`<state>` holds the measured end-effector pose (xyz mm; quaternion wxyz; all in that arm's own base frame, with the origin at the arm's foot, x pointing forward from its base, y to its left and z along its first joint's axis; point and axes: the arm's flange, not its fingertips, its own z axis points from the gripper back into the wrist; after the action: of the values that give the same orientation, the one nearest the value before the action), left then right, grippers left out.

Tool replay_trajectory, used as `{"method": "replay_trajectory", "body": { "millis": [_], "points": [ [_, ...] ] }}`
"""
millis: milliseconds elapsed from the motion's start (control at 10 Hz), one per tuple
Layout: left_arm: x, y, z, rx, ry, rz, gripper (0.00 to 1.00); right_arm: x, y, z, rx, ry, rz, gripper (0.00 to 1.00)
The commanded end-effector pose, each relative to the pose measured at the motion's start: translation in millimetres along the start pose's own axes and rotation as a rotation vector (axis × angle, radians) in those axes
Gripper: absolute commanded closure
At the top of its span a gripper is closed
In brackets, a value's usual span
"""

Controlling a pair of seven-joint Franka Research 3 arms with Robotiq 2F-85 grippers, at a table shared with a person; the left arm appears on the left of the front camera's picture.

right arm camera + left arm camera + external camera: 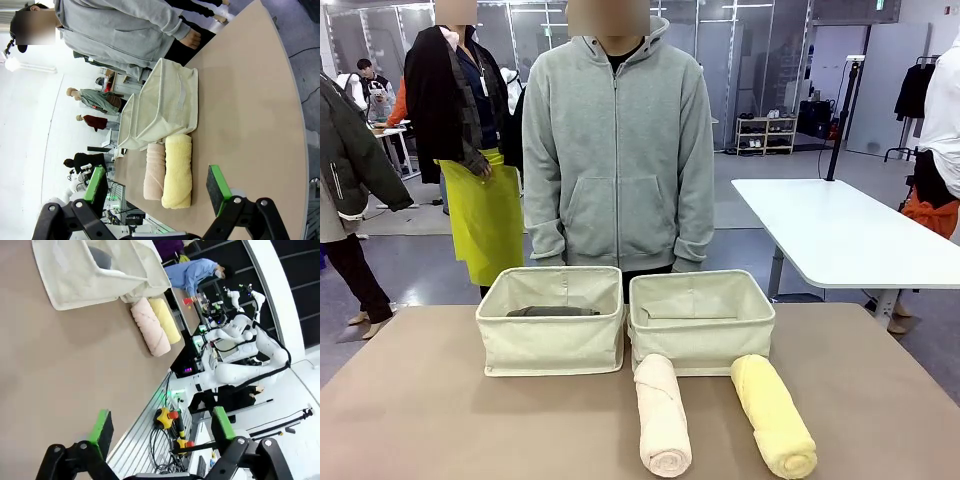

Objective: Divide the towels into two baskets.
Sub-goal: Pick up one hotel-folded towel from the bottom of the table and place it in the Fabric basket indicated by the person.

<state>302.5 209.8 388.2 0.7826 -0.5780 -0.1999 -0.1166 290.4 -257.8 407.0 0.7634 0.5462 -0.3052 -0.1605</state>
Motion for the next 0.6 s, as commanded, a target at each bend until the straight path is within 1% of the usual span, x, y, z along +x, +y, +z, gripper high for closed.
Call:
{"method": "replay_trajectory", "body": {
  "millis": [0,100,200,500],
  "points": [
    [12.1,-0.1,-2.8,0.065,0.004,-0.045,0.0,-0.2,2.2,0.9,0.01,-0.012,0.002,0.0],
    [24.8,2.6,-7.4,0.065,0.062,-0.106,0.0,-0.2,2.2,0.9,0.01,-0.012,0.002,0.0],
    [-0.2,1.7,1.6,0.016,-0.005,-0.009,0.0,-0.2,2.2,0.9,0.01,-0.012,0.002,0.0],
    [-0.2,1.7,1.6,0.016,-0.005,-0.009,0.0,-0.2,2.2,0.9,0.01,-0.012,0.002,0.0]
  ]
}}
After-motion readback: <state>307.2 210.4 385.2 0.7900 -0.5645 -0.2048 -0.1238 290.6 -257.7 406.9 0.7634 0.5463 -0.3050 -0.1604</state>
